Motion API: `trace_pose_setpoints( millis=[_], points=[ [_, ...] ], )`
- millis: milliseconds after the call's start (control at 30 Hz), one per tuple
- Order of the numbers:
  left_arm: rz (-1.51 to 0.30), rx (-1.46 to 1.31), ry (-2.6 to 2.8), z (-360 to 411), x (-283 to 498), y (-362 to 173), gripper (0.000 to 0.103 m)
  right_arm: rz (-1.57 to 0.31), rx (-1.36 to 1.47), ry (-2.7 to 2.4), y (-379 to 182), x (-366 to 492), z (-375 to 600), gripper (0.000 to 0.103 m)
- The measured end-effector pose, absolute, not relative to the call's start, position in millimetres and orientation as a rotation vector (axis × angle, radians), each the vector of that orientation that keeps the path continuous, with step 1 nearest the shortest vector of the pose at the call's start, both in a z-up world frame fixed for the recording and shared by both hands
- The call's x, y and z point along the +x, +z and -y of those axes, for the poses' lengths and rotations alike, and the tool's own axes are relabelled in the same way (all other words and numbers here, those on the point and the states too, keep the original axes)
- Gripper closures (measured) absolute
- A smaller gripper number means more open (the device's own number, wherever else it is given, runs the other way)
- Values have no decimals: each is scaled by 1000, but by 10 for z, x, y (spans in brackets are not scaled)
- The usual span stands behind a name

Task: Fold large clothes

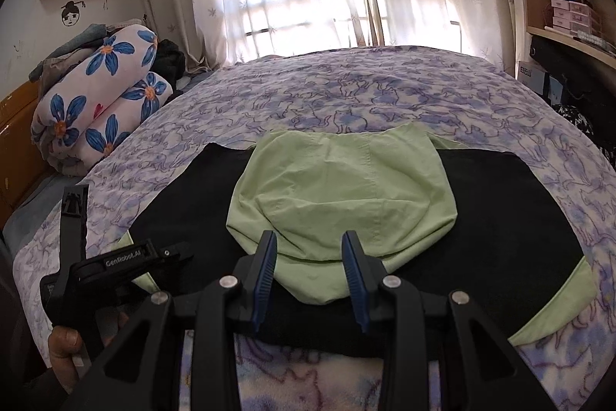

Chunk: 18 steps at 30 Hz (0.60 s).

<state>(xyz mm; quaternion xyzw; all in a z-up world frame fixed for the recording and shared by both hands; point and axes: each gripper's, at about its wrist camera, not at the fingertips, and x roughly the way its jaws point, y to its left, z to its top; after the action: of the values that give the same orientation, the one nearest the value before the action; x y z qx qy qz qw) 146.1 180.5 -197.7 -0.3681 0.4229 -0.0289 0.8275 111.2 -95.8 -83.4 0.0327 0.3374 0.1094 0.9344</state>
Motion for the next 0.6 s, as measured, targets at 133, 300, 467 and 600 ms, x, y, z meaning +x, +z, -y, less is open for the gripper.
trace_pose_setpoints(
  millis=[133,300,467,600],
  points=[
    [-801,-777,-17,-1868,1632,-2004,57,-697,53,220,-896,1293,905,68],
    [-746,-801,-10,-1947,1602,-2093,74,-699,38,168,-964,1636,887,77],
    [-740,-807,-17,-1949,1608,-2123,75,-732,37,126,-1187,2052,846,85],
    [-737,-810,-20,-1969,1589,-2130,75,-880,60,128,-1610,2277,805,85]
  ],
)
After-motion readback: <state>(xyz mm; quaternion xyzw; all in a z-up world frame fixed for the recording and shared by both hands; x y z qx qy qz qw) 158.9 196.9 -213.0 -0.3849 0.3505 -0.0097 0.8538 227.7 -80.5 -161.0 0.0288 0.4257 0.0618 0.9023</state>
